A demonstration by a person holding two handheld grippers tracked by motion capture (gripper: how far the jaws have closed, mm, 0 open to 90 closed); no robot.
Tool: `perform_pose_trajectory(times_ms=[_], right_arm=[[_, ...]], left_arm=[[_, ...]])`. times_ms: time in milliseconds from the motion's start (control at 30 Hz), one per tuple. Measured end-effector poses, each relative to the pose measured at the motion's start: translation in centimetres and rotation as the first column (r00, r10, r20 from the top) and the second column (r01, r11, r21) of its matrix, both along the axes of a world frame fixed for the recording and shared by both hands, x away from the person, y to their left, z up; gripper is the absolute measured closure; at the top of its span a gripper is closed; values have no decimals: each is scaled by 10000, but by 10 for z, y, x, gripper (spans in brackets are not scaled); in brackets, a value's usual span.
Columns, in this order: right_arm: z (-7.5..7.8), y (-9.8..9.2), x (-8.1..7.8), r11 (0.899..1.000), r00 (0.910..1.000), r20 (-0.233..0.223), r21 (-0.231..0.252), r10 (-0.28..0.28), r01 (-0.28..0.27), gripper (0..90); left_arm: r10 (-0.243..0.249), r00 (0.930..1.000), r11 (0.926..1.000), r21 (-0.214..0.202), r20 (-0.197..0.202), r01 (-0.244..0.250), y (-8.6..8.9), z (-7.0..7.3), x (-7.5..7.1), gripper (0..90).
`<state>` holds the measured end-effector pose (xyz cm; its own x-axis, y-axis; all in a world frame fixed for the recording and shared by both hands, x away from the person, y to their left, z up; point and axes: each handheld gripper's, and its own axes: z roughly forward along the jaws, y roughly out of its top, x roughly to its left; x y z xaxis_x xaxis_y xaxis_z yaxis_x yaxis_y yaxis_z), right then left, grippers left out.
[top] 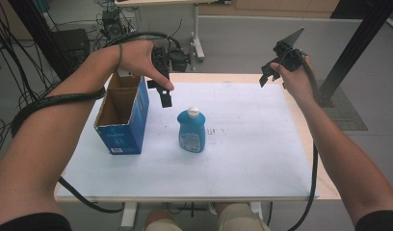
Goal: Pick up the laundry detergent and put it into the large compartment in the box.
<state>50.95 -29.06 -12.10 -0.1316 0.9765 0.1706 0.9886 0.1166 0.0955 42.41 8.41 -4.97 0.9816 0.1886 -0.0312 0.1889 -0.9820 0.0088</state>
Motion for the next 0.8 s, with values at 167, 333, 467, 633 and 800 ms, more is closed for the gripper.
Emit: perform_pose_trajectory(times_ms=[167,333,467,633,800], right_arm=[[0,-1,0,10000,10000,-20,14,31,-31,106],[0,1,0,10000,10000,-53,7,34,-34,106],[0,1,0,10000,10000,-61,19,39,-39,106],[1,2,1,10000,9999,-97,34,71,-71,107],[3,5,2,9999,9999,-134,47,89,-89,107]], left_arm=[[-19,10000,10000,-29,16,19,-1,2,0,72],[-85,10000,9999,-90,36,86,-3,3,-1,72],[-148,9999,9998,-102,35,149,-6,3,-1,72],[-193,9998,9998,-104,29,193,-7,3,-1,72],[-230,9997,9997,-122,62,231,-8,3,-1,72]])
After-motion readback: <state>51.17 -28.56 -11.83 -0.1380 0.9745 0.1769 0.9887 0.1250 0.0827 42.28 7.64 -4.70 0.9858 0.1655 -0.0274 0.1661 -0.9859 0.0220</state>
